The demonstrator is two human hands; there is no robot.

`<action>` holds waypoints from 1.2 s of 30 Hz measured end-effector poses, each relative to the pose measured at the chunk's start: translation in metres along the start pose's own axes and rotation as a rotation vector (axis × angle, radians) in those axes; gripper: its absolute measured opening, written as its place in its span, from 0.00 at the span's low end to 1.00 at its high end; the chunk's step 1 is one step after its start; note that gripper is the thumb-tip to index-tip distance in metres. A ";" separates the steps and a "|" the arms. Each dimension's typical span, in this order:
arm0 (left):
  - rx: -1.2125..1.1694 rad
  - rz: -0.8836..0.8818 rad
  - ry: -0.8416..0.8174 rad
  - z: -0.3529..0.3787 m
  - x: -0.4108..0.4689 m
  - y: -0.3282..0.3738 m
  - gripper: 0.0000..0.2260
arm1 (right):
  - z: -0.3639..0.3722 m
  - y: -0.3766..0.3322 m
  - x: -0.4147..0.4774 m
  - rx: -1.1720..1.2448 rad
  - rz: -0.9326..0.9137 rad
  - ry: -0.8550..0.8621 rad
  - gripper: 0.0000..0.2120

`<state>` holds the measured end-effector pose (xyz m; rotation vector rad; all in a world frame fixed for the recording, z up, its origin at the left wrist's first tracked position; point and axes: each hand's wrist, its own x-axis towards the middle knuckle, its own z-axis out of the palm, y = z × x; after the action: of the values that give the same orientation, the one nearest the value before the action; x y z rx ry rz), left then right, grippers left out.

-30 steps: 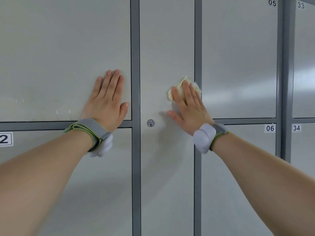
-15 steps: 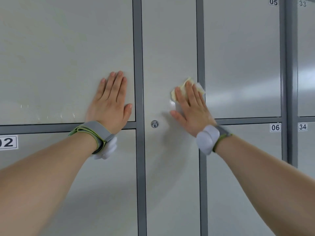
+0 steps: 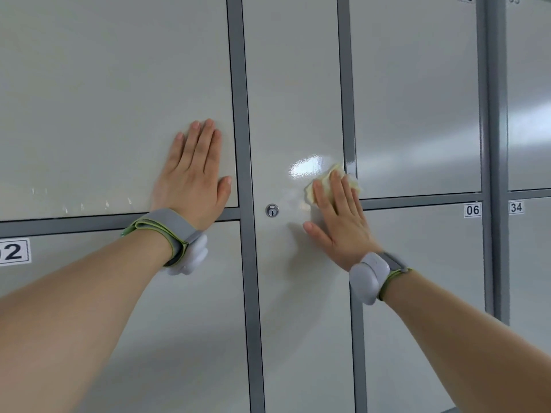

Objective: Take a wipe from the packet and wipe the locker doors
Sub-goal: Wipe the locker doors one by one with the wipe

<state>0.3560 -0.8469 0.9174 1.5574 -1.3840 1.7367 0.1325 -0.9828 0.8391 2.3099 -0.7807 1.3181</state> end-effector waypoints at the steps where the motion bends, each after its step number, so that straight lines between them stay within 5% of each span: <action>1: -0.003 0.000 0.002 0.000 -0.001 0.000 0.30 | -0.002 0.001 0.002 -0.003 0.009 -0.006 0.41; 7: -0.016 0.003 0.015 0.001 -0.001 0.001 0.29 | -0.024 -0.003 0.046 0.070 0.151 0.034 0.43; 18: -0.041 0.014 0.010 0.002 -0.001 -0.001 0.29 | 0.007 -0.008 -0.014 0.002 0.099 -0.003 0.42; 24: -0.045 0.020 0.014 0.001 -0.001 -0.002 0.29 | -0.009 -0.017 0.027 0.070 0.275 0.054 0.44; 29: -0.055 0.032 0.005 0.001 -0.002 -0.004 0.30 | 0.014 -0.034 -0.016 0.032 0.107 -0.020 0.44; 36: -0.079 0.057 -0.011 -0.001 -0.001 -0.006 0.29 | -0.012 -0.039 0.016 0.064 0.148 -0.078 0.41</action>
<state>0.3609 -0.8433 0.9186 1.5013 -1.4973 1.6873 0.1559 -0.9502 0.8575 2.4064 -0.9638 1.3396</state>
